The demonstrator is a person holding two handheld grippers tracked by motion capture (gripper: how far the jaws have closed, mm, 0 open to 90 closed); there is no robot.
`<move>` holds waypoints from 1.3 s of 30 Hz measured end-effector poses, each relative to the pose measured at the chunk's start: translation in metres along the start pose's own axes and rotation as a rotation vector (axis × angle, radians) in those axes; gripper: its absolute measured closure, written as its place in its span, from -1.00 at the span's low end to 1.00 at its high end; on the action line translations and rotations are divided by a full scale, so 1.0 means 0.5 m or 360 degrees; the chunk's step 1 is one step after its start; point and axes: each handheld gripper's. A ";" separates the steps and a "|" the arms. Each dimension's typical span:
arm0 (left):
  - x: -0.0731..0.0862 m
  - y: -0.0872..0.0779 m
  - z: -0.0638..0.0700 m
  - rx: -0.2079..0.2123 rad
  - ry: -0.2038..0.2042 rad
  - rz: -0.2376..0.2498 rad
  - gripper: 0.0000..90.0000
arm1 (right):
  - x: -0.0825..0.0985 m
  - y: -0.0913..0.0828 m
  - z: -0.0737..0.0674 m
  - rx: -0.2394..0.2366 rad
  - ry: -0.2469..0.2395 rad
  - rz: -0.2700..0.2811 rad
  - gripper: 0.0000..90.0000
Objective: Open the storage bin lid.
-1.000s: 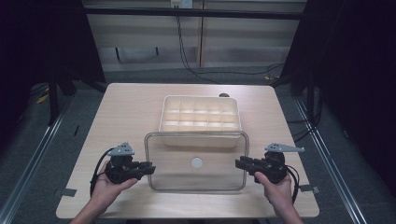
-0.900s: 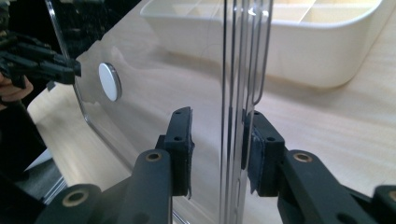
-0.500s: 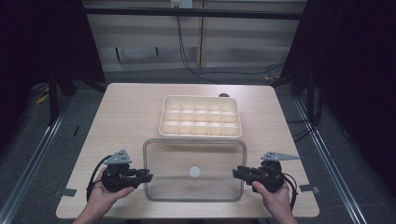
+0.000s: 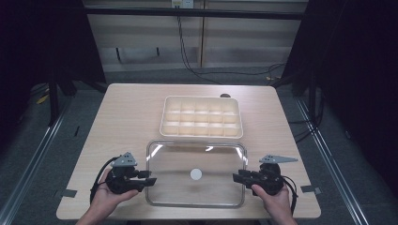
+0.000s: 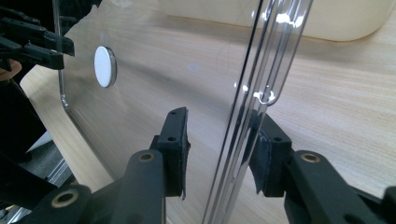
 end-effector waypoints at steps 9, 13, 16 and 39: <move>-0.004 0.015 -0.001 -0.0006 -0.0007 -0.0057 0.27 | -0.001 0.013 0.002 0.0055 -0.0004 -0.0035 0.23; -0.006 0.024 -0.004 0.0006 -0.0013 -0.0080 0.22 | -0.002 0.021 0.007 0.0081 0.0019 -0.0058 0.18; -0.005 0.028 -0.006 0.0024 -0.0021 -0.0086 0.21 | -0.002 0.024 0.011 0.0083 0.0031 -0.0065 0.15; 0.000 0.062 -0.018 0.0005 -0.0028 -0.0186 0.10 | 0.008 0.057 0.033 0.0200 0.0102 -0.0179 -0.12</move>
Point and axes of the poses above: each handheld gripper's, and its own axes: y roughly forward along the jaws, x roughly out of its underside, z roughly to its right, and after that the axes turned 4 degrees about -x, right-handed
